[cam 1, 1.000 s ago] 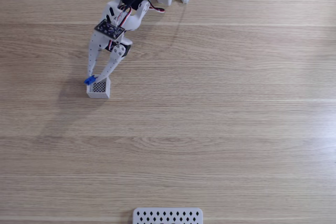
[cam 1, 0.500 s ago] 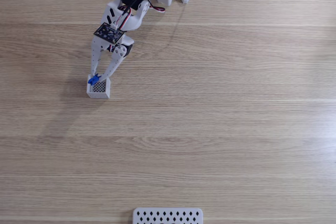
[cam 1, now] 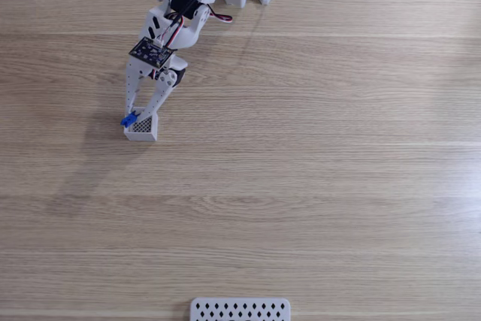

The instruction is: Grasp a peg and put it in the crate.

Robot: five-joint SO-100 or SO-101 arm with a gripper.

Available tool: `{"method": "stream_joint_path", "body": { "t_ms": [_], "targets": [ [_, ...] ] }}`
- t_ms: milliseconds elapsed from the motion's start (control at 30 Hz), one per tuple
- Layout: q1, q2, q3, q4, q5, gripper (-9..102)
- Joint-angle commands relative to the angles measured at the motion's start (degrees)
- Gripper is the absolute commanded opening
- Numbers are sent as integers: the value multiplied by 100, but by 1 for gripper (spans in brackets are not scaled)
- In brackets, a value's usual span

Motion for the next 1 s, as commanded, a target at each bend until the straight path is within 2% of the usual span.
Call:
{"method": "stream_joint_path", "body": {
  "t_ms": [0,100,233,400,500,967],
  "targets": [
    [9,185,-369,-26,26,14],
    [9,185,-369,-26,26,21],
    [9,185,-404,-26,26,20],
    [9,193,-413,35,18,-4],
    [9,193,-413,26,18,1],
    [9,193,-422,-26,18,-1]
  ]
}}
